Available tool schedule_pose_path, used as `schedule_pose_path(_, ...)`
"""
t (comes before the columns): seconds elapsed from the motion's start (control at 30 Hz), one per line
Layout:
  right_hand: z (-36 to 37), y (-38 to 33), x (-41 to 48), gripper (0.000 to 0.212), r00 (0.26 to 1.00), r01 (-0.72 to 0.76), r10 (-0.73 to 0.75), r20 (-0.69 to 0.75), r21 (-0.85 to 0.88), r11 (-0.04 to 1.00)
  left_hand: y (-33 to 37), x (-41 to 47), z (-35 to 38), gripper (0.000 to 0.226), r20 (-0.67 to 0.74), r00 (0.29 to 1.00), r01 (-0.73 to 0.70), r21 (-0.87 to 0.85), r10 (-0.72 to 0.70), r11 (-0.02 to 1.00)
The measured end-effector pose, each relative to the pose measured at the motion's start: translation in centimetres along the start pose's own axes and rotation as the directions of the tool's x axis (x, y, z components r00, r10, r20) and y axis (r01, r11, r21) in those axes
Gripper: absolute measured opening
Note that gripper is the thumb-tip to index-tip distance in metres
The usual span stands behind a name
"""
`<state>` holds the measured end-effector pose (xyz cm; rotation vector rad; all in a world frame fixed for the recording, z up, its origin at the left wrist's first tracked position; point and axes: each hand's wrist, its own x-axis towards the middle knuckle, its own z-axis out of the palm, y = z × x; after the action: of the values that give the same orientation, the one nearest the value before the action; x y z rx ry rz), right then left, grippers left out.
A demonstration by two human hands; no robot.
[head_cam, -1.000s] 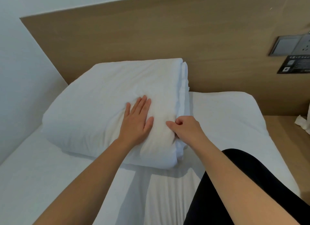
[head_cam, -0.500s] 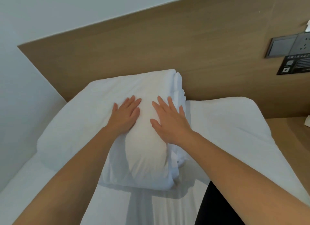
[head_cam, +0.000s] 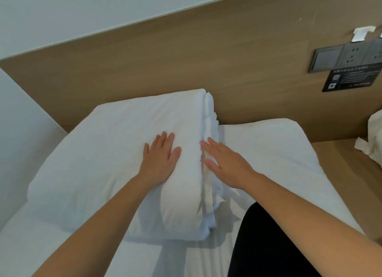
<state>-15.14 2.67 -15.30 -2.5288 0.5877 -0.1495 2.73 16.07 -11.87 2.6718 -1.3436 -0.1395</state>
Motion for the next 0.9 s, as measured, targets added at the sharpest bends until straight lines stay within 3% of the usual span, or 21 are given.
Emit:
schedule_pose_path(0.17,-2.2,6.2,-4.5,0.059,0.965,-0.232,0.254,0.071,-0.231,0.945,8.3,-2.2,2.1,0.065,-0.071,0.985,-0.134,0.251,0.156,0.959)
schedule_pose_path(0.27,-2.7,9.2,-7.3,0.062,0.934,-0.309,0.344,0.093,-0.267,0.913,13.5,-3.6,6.6,0.067,0.027,0.963,-0.265,0.274,0.268,0.925)
schedule_pose_path(0.4,-3.4,13.5,-10.9,0.068,0.902,-0.36,0.389,0.186,-0.174,0.917,16.4,-3.8,15.0,0.071,0.262,0.957,-0.155,0.115,0.121,0.981)
schedule_pose_path(0.5,-3.6,17.9,-12.6,0.072,0.901,-0.354,0.388,0.192,-0.19,0.916,17.2,-3.5,19.8,0.075,0.259,0.965,0.011,0.116,-0.041,0.993)
schedule_pose_path(0.7,-0.4,27.5,-11.1,0.071,0.957,-0.116,0.209,0.2,-0.399,0.91,19.7,-0.8,24.3,0.074,0.102,0.983,0.13,0.2,-0.153,0.971)
schedule_pose_path(0.8,0.3,31.6,-7.5,0.069,0.988,0.059,0.001,0.153,-0.389,0.919,19.2,0.3,26.5,0.072,0.06,0.991,0.106,0.212,-0.121,0.971)
schedule_pose_path(0.9,-0.3,34.2,-2.1,0.065,0.966,0.25,-0.201,0.16,-0.403,0.88,18.7,0.8,27.8,0.073,0.0,0.996,0.091,0.18,-0.092,0.98)
